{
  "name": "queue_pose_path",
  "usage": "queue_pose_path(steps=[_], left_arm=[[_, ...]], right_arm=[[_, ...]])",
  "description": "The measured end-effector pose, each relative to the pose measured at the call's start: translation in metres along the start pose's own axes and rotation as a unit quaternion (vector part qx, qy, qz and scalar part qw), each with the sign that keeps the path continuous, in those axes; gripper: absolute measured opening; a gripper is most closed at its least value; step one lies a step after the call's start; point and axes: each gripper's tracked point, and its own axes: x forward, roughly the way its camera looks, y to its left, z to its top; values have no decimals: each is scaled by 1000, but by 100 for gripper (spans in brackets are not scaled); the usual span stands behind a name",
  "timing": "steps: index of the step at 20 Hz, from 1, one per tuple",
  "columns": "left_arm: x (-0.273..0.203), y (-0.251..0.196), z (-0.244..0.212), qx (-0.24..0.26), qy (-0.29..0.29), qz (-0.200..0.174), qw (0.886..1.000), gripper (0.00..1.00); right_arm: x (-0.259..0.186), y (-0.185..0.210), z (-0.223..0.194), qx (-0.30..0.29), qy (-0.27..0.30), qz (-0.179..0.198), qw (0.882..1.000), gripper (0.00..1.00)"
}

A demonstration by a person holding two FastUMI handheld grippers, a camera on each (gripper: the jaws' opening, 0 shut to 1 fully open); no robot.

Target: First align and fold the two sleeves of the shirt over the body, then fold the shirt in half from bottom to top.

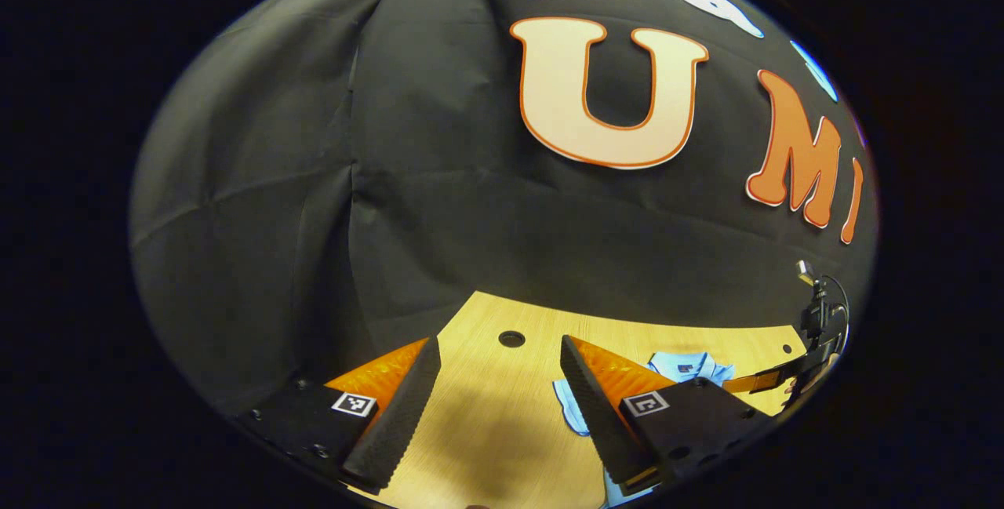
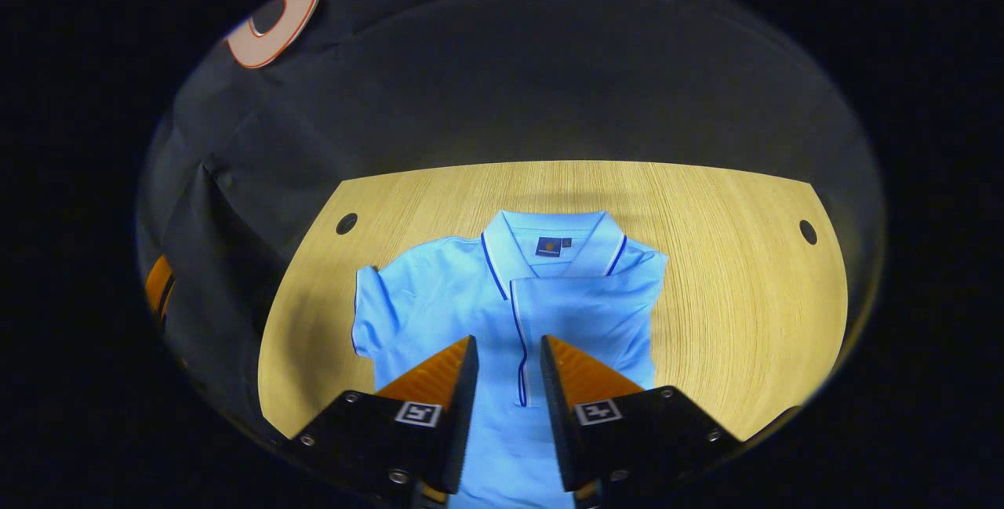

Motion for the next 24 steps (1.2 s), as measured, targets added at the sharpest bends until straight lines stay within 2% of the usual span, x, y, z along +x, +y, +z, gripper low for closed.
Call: queue_pose_path(steps=[1, 2, 3, 4, 9, 11, 19, 22, 24], left_arm=[[3, 0, -5, -5, 11, 0, 1000, 98], [7, -1, -10, -9, 21, 0, 1000, 98], [14, -1, -18, -12, 30, -2, 999, 98], [20, 1, -23, -15, 39, -1, 999, 99], [49, 5, -46, -10, 87, -2, 996, 98], [64, -5, -56, -2, 112, -5, 994, 99], [119, -58, -117, 49, 197, -42, 978, 96], [127, -71, -142, 48, 228, -46, 971, 99], [130, -74, -160, 40, 250, -37, 967, 100]], right_arm=[[-4, -2, 0, 5, -5, -4, 1000, 64], [-8, -4, -1, 9, -10, -7, 1000, 72], [-11, -7, -1, 13, -13, -12, 1000, 89], [-16, -10, -4, 15, -12, -15, 1000, 97], [-35, -28, -12, 14, -21, -33, 999, 99], [-36, -30, -21, 31, -18, -26, 999, 99], [-44, -71, -56, 62, 8, -51, 997, 99], [-48, -84, -62, 76, 11, -57, 995, 99], [-49, -91, -67, 80, 14, -60, 995, 99]])
